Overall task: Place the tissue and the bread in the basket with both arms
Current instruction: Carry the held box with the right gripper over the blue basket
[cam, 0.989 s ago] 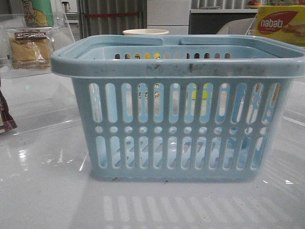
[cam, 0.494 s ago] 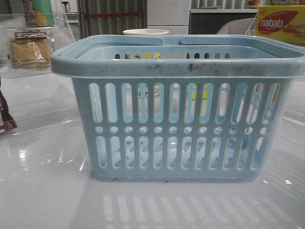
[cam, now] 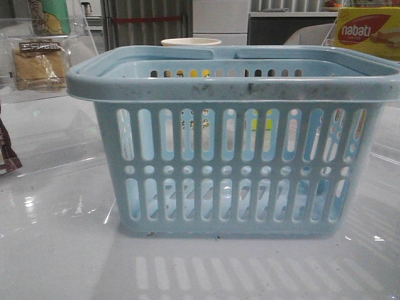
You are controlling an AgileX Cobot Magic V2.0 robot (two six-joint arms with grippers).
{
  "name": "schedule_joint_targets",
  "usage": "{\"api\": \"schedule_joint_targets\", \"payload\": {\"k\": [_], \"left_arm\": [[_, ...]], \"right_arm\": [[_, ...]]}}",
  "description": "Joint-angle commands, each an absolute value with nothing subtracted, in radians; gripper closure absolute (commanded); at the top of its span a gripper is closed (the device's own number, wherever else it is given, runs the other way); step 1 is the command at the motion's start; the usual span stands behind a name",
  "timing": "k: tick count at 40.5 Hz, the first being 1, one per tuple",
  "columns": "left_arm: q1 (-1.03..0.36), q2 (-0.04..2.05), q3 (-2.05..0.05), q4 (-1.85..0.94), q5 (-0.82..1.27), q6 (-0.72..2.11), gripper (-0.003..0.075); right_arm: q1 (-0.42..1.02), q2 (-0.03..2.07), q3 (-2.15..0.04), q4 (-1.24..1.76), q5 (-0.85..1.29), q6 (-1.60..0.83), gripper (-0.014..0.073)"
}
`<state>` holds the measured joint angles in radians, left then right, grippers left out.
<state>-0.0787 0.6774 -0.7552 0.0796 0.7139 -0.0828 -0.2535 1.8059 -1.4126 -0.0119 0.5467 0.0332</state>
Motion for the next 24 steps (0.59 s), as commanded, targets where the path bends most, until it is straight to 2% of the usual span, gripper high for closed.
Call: {"api": "schedule_joint_targets", "payload": {"k": [1, 16, 24], "left_arm": [[-0.085, 0.682, -0.782, 0.076, 0.639, -0.084, 0.0193], [-0.085, 0.682, -0.782, 0.076, 0.639, -0.084, 0.0193], [-0.085, 0.682, -0.782, 0.076, 0.639, -0.084, 0.0193]], "right_arm": [[-0.259, 1.715, -1.450, -0.020, 0.492, 0.033, 0.0378], [-0.240, 1.483, -1.450, 0.092, 0.548, 0.028, 0.0378], [-0.114, 1.352, -1.450, 0.138, 0.620, -0.086, 0.0378]]}}
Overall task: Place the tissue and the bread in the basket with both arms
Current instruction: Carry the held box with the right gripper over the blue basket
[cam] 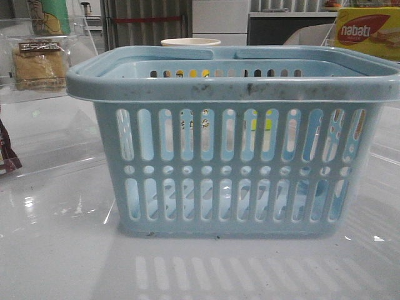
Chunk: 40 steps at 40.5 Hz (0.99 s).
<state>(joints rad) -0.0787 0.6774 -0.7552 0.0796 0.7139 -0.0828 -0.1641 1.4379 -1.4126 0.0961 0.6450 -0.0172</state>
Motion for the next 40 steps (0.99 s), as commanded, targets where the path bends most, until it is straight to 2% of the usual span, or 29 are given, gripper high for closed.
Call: {"api": "schedule_joint_targets", "payload": {"k": [1, 10, 19, 33, 40], "left_arm": [[-0.085, 0.682, -0.782, 0.076, 0.639, -0.084, 0.0193], [-0.085, 0.682, -0.782, 0.076, 0.639, -0.084, 0.0193], [-0.085, 0.682, -0.782, 0.076, 0.639, -0.084, 0.0193], [-0.085, 0.682, -0.782, 0.076, 0.639, -0.084, 0.0193], [-0.085, 0.682, -0.782, 0.076, 0.639, -0.084, 0.0193]], "right_arm": [[-0.095, 1.341, -1.450, 0.155, 0.634, -0.104, 0.0378], [0.130, 1.293, -1.450, 0.306, 0.741, -0.278, 0.0378], [0.309, 1.336, -1.448, 0.320, 0.771, -0.295, 0.0378], [0.351, 1.522, -1.448, 0.354, 0.777, -0.295, 0.0365], [0.351, 1.620, -1.448, 0.354, 0.774, -0.295, 0.0234]]}}
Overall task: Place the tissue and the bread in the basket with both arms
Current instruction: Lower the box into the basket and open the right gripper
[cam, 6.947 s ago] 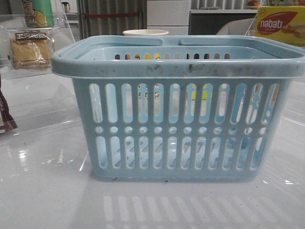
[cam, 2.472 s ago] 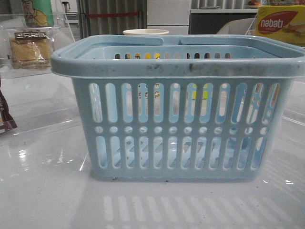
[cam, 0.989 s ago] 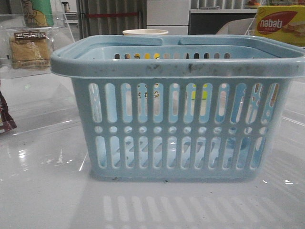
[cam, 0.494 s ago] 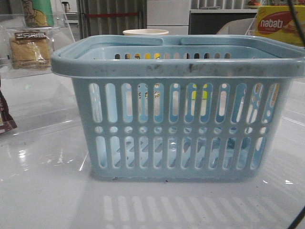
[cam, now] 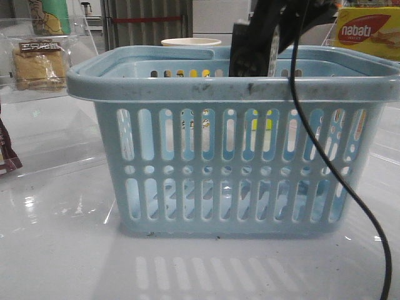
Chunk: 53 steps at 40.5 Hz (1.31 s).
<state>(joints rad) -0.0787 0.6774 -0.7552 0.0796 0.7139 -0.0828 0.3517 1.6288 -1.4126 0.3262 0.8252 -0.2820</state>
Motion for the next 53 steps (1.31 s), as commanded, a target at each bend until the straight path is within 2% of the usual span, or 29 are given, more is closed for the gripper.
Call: {"api": "schedule_joint_targets", "payload": {"k": [1, 7, 20, 41, 53], "left_arm": [[-0.085, 0.682, -0.782, 0.076, 0.639, -0.084, 0.0193], [-0.085, 0.682, -0.782, 0.076, 0.639, -0.084, 0.0193], [-0.085, 0.682, -0.782, 0.076, 0.639, -0.084, 0.0193], [-0.085, 0.682, -0.782, 0.074, 0.639, -0.084, 0.0193], [-0.085, 0.682, -0.782, 0.072, 0.639, -0.084, 0.0193]], "right_arm": [[0.351, 1.631, -1.448, 0.354, 0.774, -0.295, 0.0206], [0.351, 1.679, -1.448, 0.354, 0.774, -0.295, 0.0110], [0.352, 1.593, -1.443, 0.354, 0.767, -0.295, 0.0116], [0.399, 1.078, -1.108, 0.353, 0.689, -0.338, 0.0116], [0.399, 0.865, -0.941, 0.354, 0.685, -0.338, 0.0116]]}}
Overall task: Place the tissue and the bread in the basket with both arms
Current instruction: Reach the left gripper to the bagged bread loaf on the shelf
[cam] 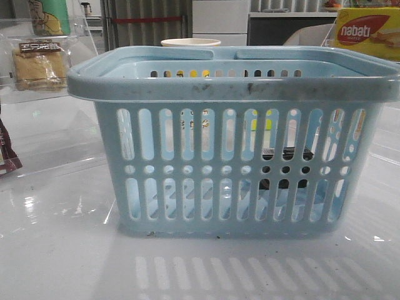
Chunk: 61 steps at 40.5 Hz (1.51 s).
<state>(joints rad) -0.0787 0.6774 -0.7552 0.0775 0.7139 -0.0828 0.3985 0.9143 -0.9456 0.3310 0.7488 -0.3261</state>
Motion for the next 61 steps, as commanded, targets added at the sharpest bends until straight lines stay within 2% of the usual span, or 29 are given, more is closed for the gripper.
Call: {"api": "schedule_joint_targets", "payload": {"k": [1, 21, 29, 35, 50, 61], "left_arm": [[-0.085, 0.682, -0.782, 0.072, 0.639, -0.084, 0.0193], [-0.085, 0.725, -0.805, 0.069, 0.614, -0.084, 0.0193], [-0.085, 0.900, -0.919, 0.068, 0.614, -0.084, 0.0183], [-0.085, 1.070, -1.027, 0.060, 0.581, -0.084, 0.0134], [-0.083, 1.506, -1.367, -0.033, 0.619, -0.084, 0.0136], [0.000, 1.694, -1.565, -0.204, 0.661, 0.016, 0.0136]], "right_arm": [[0.399, 0.851, -0.932, 0.354, 0.685, -0.338, 0.0116], [0.399, 0.781, -0.880, 0.359, 0.683, -0.337, 0.0116], [0.399, 0.781, -0.880, 0.359, 0.683, -0.337, 0.0116], [0.399, 0.781, -0.880, 0.359, 0.689, -0.337, 0.0116], [0.399, 0.781, -0.880, 0.359, 0.696, -0.337, 0.0116], [0.399, 0.781, -0.880, 0.359, 0.696, -0.337, 0.0116]]}}
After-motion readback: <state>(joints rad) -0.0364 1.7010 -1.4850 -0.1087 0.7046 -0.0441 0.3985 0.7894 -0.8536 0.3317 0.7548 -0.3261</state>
